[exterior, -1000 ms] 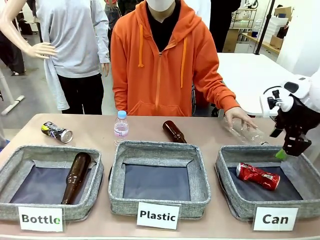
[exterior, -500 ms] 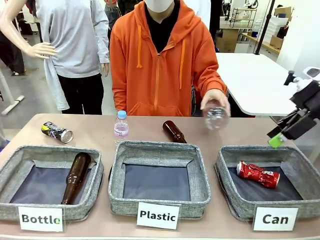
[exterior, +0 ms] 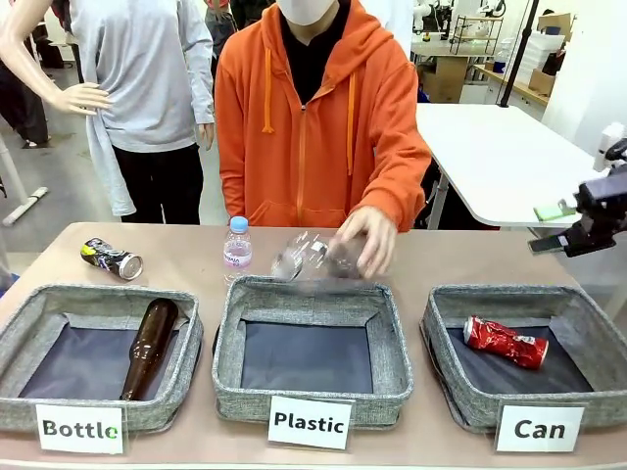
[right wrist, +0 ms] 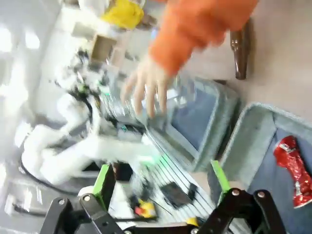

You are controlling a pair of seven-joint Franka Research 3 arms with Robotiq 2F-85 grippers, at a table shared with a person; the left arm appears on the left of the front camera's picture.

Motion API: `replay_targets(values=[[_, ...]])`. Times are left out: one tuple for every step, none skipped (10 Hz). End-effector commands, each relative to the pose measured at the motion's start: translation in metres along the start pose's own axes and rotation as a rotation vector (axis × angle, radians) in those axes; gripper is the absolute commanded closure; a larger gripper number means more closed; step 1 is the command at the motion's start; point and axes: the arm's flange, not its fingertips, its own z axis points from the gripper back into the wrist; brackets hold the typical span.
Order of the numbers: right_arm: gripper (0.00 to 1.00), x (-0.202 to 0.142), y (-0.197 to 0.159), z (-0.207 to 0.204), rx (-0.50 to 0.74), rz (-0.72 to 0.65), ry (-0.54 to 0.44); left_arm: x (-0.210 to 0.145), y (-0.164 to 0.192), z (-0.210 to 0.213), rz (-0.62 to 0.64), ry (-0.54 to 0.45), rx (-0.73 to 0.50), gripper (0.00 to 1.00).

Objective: Sort the can waste into the basket.
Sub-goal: Pick up the can waste from the table and place it in the right Fabric basket.

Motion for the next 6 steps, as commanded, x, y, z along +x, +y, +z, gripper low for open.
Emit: replay_targets(values=[[0.01,-0.0029,0.0036,-0.0031,-0.048,0.121,0.105,-0.0005,-0.0026,0.0035,0.009,0.014,-0.002,0.00],[0.01,-0.0029,0.0036,-0.0031,-0.048,0.121,0.105,-0.0005,-0.0026,0.0035,0.009,0.014,-0.002,0.00],[0.01,-0.0029,0.0036,-0.0031,-0.048,0.121,0.105,-0.0005,-0.0026,0.0035,0.009,0.014,-0.002,0.00],[0.01,-0.0029,0.0036,-0.0031,-0.048,0.121,0.105,-0.0005,-0.0026,0.0035,0.009,0.014,-0.002,0.00],[0.01,-0.0029,0.0036,-0.0031,-0.048,0.121,0.105,-0.0005,-0.0026,0.0035,0.009,0.014,-0.002,0.00],[0.01,-0.0029,0.0036,-0.0031,-0.048,0.121,0.105,-0.0005,-0.0026,0.0035,0.009,0.014,-0.002,0.00]])
